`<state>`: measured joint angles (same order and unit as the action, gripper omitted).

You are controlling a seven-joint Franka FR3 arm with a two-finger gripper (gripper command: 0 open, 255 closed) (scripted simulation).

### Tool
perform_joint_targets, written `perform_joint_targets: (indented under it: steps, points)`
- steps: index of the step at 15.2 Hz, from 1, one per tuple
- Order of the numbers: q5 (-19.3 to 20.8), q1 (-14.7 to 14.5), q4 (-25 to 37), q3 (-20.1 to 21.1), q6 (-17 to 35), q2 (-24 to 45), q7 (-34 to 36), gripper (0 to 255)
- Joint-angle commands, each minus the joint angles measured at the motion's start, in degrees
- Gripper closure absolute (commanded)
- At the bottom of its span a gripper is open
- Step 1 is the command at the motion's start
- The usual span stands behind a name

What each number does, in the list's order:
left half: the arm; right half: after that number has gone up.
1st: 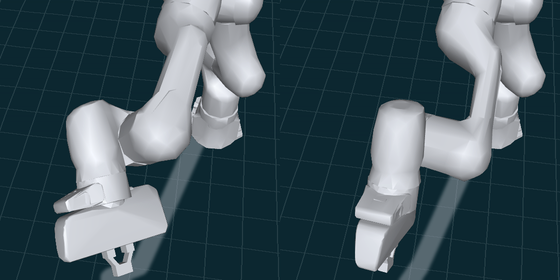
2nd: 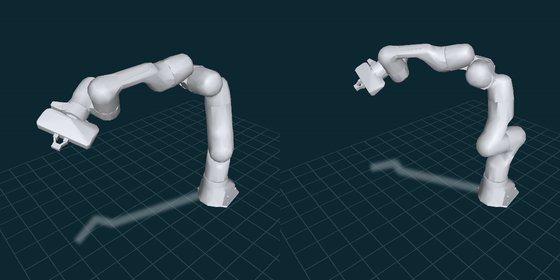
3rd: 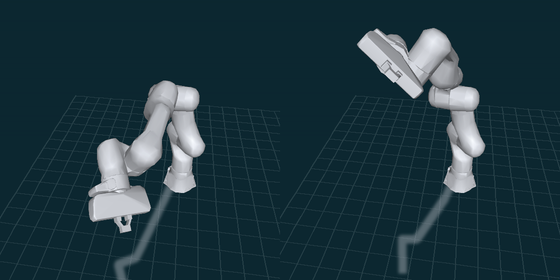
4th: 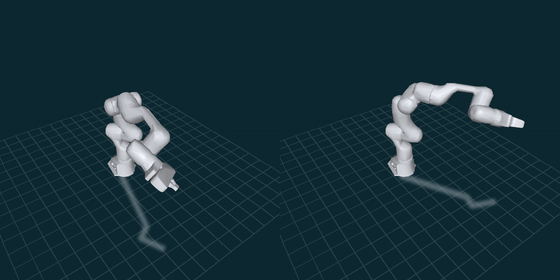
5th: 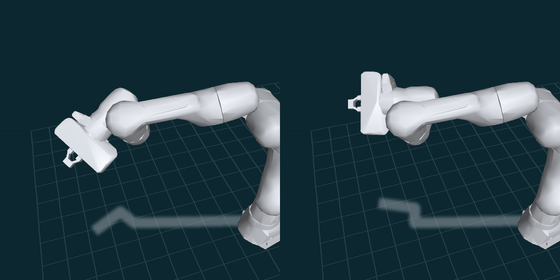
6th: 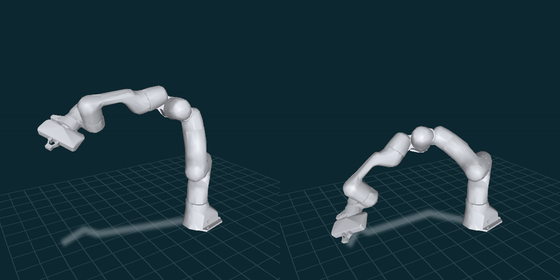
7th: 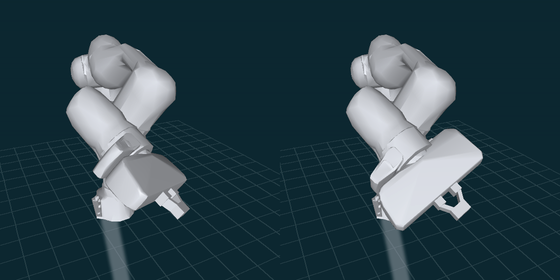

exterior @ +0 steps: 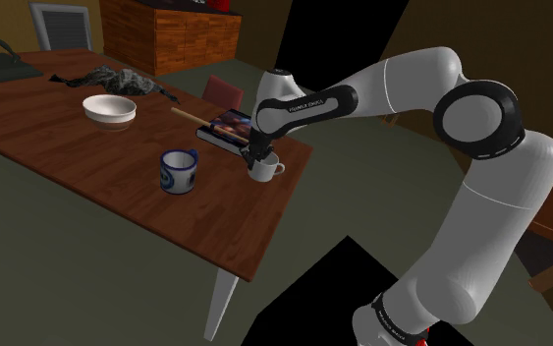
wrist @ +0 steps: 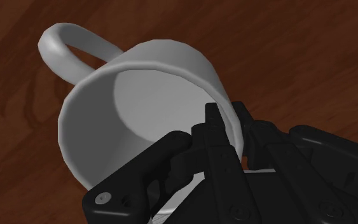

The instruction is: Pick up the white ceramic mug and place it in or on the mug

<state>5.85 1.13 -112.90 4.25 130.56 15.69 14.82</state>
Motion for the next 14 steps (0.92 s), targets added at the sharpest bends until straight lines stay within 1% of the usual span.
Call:
perform_joint_targets:
  steps: [1,3,14]
  points:
    - [0.0,0.0,0.0,0.0,0.0,0.0,0.0,255]
    - [0.0,0.0,0.01,0.0,0.01,0.01,0.0,255]
    - [-0.82,0.1,3.53,0.23,-7.44,-3.95,-0.85,255]
